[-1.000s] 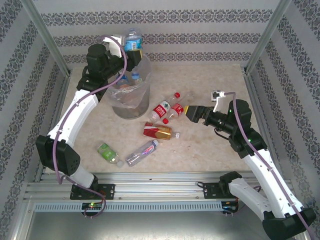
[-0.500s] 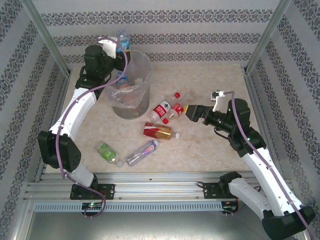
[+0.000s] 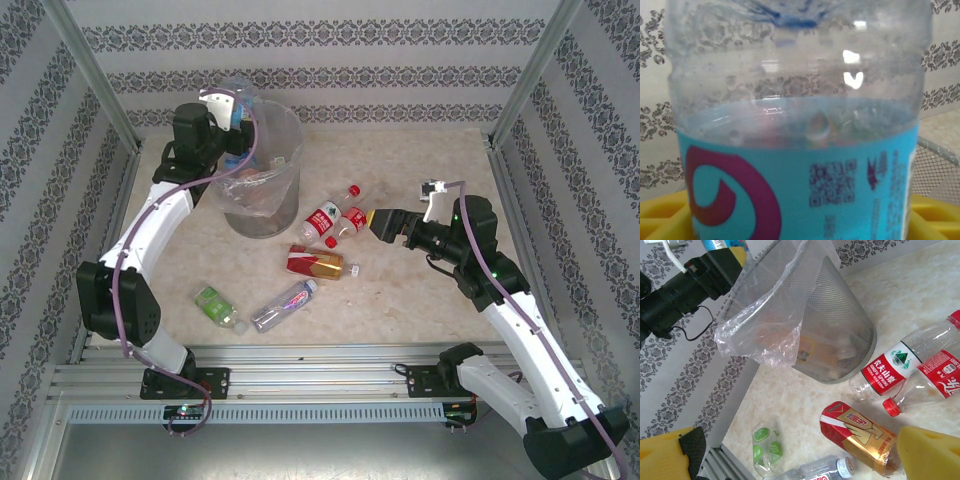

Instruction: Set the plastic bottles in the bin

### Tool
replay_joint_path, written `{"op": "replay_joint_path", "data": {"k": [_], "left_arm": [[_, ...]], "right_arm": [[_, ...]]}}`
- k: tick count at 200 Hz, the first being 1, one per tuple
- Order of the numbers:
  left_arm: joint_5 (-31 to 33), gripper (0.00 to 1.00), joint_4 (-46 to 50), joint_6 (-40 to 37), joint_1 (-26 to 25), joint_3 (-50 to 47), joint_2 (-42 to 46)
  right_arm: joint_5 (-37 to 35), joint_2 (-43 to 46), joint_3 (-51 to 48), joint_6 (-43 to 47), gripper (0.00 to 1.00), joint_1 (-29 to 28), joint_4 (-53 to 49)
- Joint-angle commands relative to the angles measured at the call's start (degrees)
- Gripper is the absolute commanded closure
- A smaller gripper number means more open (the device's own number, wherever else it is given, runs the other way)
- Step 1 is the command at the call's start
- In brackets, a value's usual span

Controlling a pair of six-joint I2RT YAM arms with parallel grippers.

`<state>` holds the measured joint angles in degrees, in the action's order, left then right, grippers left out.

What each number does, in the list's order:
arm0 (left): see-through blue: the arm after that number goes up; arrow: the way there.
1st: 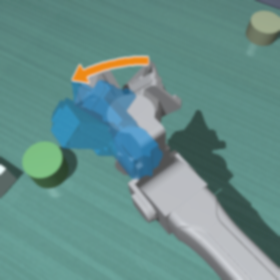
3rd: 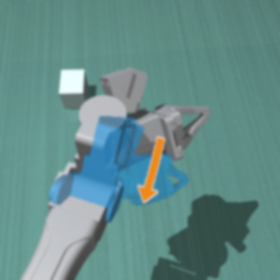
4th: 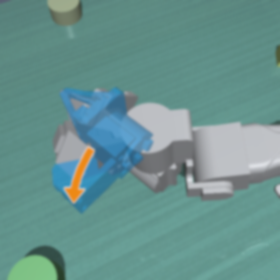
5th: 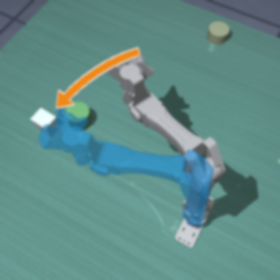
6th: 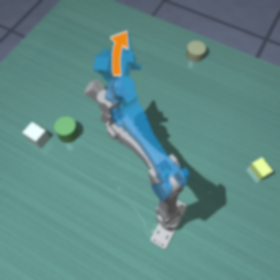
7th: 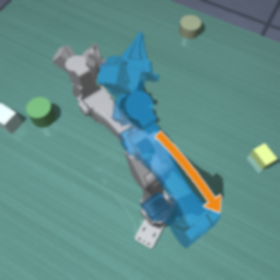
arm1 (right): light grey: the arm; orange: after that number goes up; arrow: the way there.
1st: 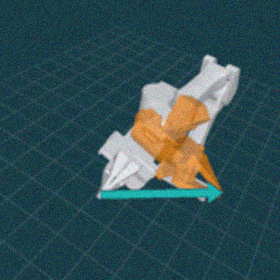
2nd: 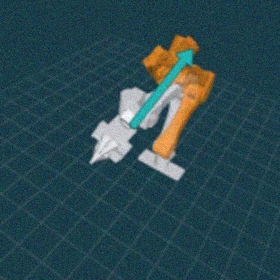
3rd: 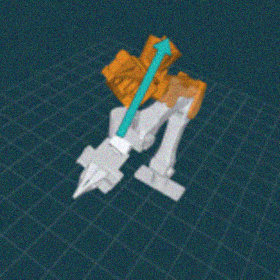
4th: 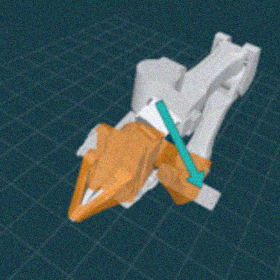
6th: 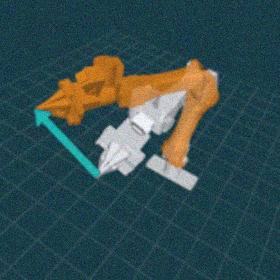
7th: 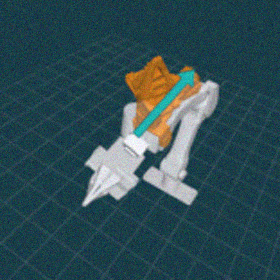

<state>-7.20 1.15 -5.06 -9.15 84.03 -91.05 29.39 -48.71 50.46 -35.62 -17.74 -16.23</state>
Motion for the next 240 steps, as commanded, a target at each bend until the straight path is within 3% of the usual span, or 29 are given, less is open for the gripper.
{"op": "replay_joint_path", "data": {"k": [1, 31, 79, 109, 146, 187, 240], "left_arm": [[1.47, 0.19, 1.16, -0.24, 0.93, -0.46, 3.52], [1.53, 0.09, 2.31, 0.65, 0.90, -0.02, 4.71], [-0.97, 0.08, 3.33, 3.62, 0.97, 1.00, 7.25], [-6.37, 0.00, 5.06, 6.59, 0.86, 1.50, 9.77], [-12.65, 0.00, 8.88, 9.68, -0.20, 0.80, 13.33], [-15.16, 0.00, 11.77, 11.99, -5.20, -4.25, 18.41], [-14.84, 0.00, 18.53, 11.38, -15.91, -10.37, 20.56]], "right_arm": [[0.06, -0.25, 0.26, 0.35, 0.02, 0.42, 1.47], [0.23, -0.51, 0.17, 0.35, 0.02, 0.42, 1.60], [-0.76, -0.50, -0.33, 0.73, 0.02, 0.40, 0.89], [-3.14, -1.68, -0.71, -0.17, 0.03, 0.42, -0.68], [-8.00, -4.02, -0.97, -2.91, 0.05, 0.35, -2.31], [-11.63, -10.02, -1.15, -8.28, 0.06, 0.41, -1.18], [-15.78, -22.87, 1.00, -11.88, 0.06, 0.77, 0.57]]}}
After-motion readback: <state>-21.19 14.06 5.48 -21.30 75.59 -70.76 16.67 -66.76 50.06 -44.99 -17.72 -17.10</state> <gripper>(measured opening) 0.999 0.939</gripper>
